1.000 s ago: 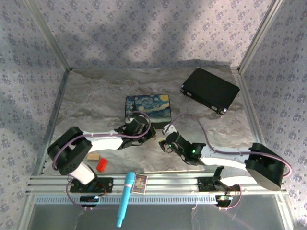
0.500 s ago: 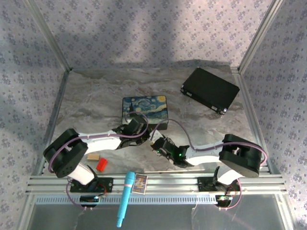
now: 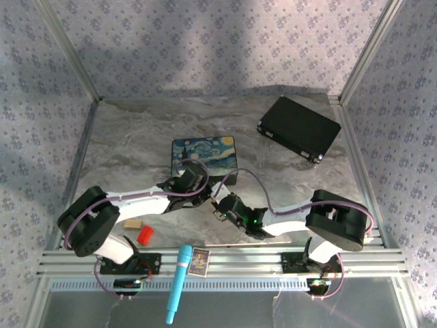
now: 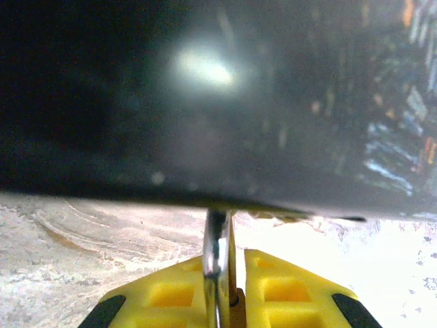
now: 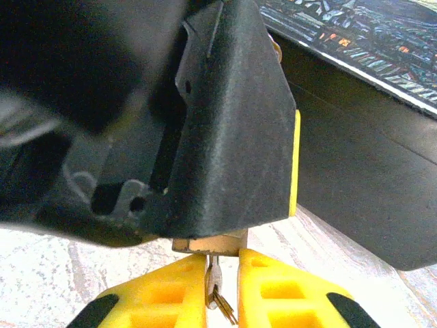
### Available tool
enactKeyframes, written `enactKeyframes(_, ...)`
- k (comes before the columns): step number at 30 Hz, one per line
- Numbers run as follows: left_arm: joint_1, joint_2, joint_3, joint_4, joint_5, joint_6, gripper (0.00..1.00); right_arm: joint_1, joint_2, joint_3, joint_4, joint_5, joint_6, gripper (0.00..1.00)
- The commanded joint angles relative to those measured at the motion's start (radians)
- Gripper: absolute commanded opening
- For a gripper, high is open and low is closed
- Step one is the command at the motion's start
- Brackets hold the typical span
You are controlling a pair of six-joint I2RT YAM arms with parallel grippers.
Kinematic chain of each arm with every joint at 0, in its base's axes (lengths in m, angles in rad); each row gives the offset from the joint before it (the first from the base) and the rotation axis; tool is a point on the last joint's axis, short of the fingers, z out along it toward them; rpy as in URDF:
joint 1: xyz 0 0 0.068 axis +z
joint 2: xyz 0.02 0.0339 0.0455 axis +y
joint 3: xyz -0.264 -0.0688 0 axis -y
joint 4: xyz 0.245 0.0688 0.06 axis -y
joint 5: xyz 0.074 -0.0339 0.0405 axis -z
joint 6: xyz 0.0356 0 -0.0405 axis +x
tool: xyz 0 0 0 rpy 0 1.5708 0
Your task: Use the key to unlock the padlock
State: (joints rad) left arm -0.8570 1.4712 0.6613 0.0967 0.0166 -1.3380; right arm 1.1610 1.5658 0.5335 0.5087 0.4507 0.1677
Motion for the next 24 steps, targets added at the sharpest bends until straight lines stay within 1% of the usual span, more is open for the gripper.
enactKeyframes(1, -0.010, -0.057, 0.000, 0.027, 0.053, -0.006, 0.00, -0.034, 0.019, -0.002, -0.026, -0.045, 0.000, 0.16)
enactKeyframes(4, -0.006, -0.064, -0.007, 0.032, 0.057, -0.002, 0.00, -0.060, 0.008, -0.018, -0.035, -0.104, 0.006, 0.13)
enactKeyframes(8, -0.006, -0.075, -0.007, 0.038, 0.066, 0.035, 0.00, -0.133, -0.022, -0.077, 0.035, -0.305, 0.025, 0.12)
enactKeyframes(9, -0.006, -0.079, -0.010, 0.041, 0.070, 0.045, 0.00, -0.151, -0.029, -0.091, 0.055, -0.345, 0.041, 0.10)
enactKeyframes(12, -0.006, -0.090, -0.012, 0.047, 0.091, 0.092, 0.00, -0.207, -0.039, -0.123, 0.106, -0.439, 0.089, 0.10)
enactKeyframes(15, -0.006, -0.100, -0.016, 0.020, 0.089, 0.112, 0.00, -0.253, -0.035, -0.138, 0.129, -0.490, 0.116, 0.11)
enactKeyframes(20, -0.006, -0.098, -0.039, 0.014, 0.086, 0.122, 0.00, -0.315, -0.040, -0.166, 0.157, -0.533, 0.150, 0.12)
enactKeyframes(24, -0.005, -0.100, -0.055, 0.022, 0.088, 0.122, 0.00, -0.338, -0.057, -0.162, 0.106, -0.514, 0.150, 0.15)
